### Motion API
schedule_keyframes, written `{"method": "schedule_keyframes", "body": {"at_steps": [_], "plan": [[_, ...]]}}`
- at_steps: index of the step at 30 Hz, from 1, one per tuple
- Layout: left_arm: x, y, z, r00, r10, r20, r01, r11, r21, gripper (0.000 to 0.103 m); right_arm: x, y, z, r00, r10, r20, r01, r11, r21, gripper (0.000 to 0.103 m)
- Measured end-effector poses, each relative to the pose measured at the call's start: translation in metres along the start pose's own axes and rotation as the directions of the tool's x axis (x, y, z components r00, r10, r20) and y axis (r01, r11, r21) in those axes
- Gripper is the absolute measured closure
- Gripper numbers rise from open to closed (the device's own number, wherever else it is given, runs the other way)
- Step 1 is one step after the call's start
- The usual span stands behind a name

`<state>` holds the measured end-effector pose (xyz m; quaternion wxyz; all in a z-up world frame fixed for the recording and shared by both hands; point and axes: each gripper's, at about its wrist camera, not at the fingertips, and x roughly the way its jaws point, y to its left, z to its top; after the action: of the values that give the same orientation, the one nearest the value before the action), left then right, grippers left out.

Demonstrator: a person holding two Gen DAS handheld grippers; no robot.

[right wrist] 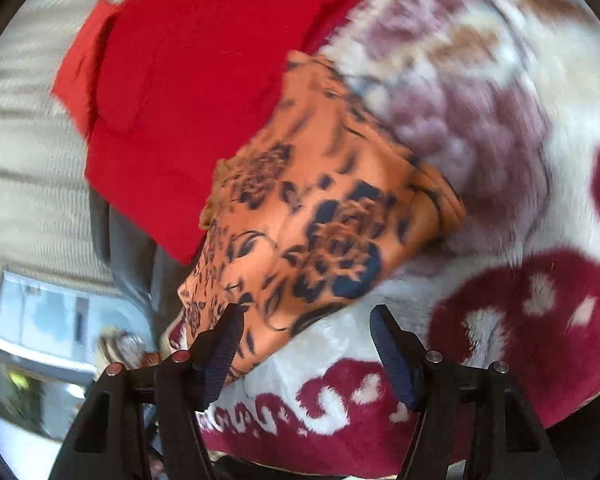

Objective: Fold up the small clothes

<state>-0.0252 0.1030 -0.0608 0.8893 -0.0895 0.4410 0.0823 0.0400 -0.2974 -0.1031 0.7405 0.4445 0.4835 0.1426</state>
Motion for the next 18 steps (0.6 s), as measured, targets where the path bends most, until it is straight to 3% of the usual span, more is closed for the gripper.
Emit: {"method": "schedule_keyframes", "body": {"at_steps": [8,10,11,14,18], "plan": [[0.021,0.000,0.006,0.999,0.028,-0.045,-0.029,0.999,-0.024,0.042,0.004,-0.007,0.021,0.993,0.010,0.116,-0.023,0.994,0.109,0.036],[0.024,-0.001,0.006,0.998,0.025,-0.052,-0.027,0.999,-0.023,0.042,0.007,-0.004,0.025,0.991,-0.037,0.131,0.025,0.995,0.092,0.052],[0.025,-0.001,0.005,0.998,0.026,-0.055,-0.027,0.999,-0.021,0.042,0.013,-0.004,0.028,0.991,-0.059,0.118,0.047,0.994,0.096,0.080],[0.024,0.000,0.005,0.998,0.021,-0.055,-0.022,1.000,-0.018,0.042,0.015,0.008,0.029,0.984,-0.121,0.130,0.118,0.992,0.033,0.091],[0.023,0.003,0.006,0.999,0.025,-0.046,-0.026,0.999,-0.020,0.042,-0.007,0.052,0.018,0.952,-0.171,0.253,0.203,0.973,-0.109,0.092]]}}
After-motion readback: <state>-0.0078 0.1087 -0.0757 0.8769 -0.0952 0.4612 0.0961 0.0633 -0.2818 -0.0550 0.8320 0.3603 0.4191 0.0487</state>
